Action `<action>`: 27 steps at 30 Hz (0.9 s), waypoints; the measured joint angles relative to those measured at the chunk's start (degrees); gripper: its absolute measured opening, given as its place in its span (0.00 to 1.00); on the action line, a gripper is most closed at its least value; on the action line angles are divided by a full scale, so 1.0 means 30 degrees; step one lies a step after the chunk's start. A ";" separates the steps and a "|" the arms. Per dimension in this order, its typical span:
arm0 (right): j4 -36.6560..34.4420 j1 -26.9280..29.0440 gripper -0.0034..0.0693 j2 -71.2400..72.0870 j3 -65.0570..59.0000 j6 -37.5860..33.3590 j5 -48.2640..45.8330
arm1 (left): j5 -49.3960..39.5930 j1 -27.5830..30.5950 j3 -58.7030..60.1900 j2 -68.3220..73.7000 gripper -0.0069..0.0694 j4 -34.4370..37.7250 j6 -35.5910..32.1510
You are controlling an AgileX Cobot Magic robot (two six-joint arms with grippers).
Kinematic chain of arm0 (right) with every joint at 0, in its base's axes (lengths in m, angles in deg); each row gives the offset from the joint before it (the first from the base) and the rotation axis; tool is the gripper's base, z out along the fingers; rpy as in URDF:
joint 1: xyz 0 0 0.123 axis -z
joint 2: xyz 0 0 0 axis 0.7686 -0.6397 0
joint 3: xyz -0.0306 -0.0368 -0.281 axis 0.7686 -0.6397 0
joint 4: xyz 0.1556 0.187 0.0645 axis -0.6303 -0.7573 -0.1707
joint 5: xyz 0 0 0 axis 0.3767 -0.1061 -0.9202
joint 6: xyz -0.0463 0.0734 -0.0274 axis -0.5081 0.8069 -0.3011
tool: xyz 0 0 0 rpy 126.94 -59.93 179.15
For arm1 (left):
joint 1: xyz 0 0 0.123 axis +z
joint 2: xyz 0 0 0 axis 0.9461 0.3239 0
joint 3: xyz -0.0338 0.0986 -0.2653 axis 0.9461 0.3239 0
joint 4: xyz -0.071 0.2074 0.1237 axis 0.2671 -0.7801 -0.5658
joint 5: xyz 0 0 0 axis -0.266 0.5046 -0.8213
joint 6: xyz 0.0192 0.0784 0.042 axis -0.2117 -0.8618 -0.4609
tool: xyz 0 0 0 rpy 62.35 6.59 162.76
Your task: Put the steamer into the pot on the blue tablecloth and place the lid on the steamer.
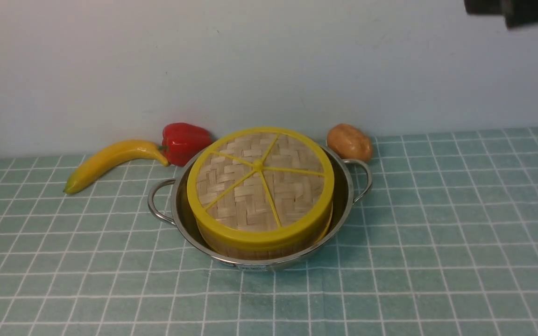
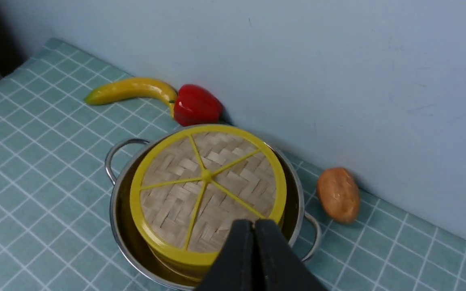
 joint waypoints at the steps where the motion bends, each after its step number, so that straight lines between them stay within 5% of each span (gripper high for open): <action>1: 0.0000 0.0000 0.03 0.1001 -0.1889 0.0095 0.1479 | 0.0000 0.0000 0.0000 0.0000 0.34 0.0000 0.0000; 10: 0.0170 0.0000 0.03 0.6067 -1.4473 0.0601 0.9683 | 0.0000 0.0000 0.0000 0.0000 0.34 0.0000 0.0000; 18: 0.2488 0.0048 0.04 0.7317 -1.6934 0.0622 1.1038 | 0.0000 0.0000 0.0000 0.0000 0.36 0.0022 0.0000; 23: 0.2239 0.3054 0.04 0.9321 -1.7607 0.1076 1.1739 | 0.0000 0.0000 0.0000 0.0000 0.37 -0.0030 0.0000; 26: 0.1307 0.7503 0.05 1.2039 -1.8919 0.1979 1.1940 | 0.0000 0.0000 0.0000 0.0000 0.37 0.0033 0.0000; 27: 0.1307 0.7716 0.05 1.2042 -1.8919 0.1979 1.1940 | 0.0000 0.0000 0.0000 0.0000 0.37 0.0033 0.0000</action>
